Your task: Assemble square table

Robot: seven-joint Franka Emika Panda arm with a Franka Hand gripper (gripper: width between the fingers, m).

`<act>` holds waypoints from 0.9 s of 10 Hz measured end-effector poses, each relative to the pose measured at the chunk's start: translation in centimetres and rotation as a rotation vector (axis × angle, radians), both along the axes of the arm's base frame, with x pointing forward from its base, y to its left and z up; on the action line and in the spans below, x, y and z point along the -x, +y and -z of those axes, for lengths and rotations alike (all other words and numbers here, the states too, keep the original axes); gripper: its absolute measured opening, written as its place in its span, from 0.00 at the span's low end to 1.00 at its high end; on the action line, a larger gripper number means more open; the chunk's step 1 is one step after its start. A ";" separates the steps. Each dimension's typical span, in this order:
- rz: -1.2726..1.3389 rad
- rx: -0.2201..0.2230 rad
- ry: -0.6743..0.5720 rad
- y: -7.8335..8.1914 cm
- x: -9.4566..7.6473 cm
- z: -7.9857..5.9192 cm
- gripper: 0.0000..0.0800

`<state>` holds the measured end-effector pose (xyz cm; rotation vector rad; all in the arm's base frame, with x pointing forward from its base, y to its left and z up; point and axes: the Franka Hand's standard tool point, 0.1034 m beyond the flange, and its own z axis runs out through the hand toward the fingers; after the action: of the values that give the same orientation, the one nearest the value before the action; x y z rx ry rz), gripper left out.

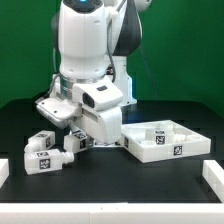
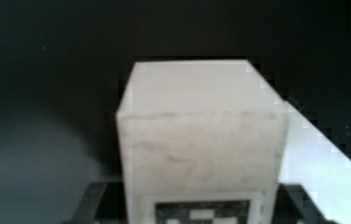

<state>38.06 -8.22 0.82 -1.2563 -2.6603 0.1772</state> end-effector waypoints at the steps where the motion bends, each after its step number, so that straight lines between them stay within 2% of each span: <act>1: 0.000 0.000 0.000 0.0 0.0 0.0 0.48; 2: 0.000 0.000 0.000 0.0 0.0 0.0 0.70; 3: 0.018 0.006 -0.006 -0.1 -0.1 -0.2 0.70; 4: 0.054 0.023 -0.033 -0.5 -0.7 -1.3 0.79; 6: 0.106 0.063 -0.075 -1.0 -1.8 -4.0 0.81; 7: 0.139 0.075 -0.099 -0.7 -2.5 -4.9 0.81; 9: 0.155 0.075 -0.113 0.4 -2.8 -5.1 0.81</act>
Offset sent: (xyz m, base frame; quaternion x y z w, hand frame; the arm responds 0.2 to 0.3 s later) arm 0.0085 -0.0104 0.0327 -0.0541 -0.0513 0.1058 0.9916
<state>40.83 -7.81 5.89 -1.5332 -2.6560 0.1888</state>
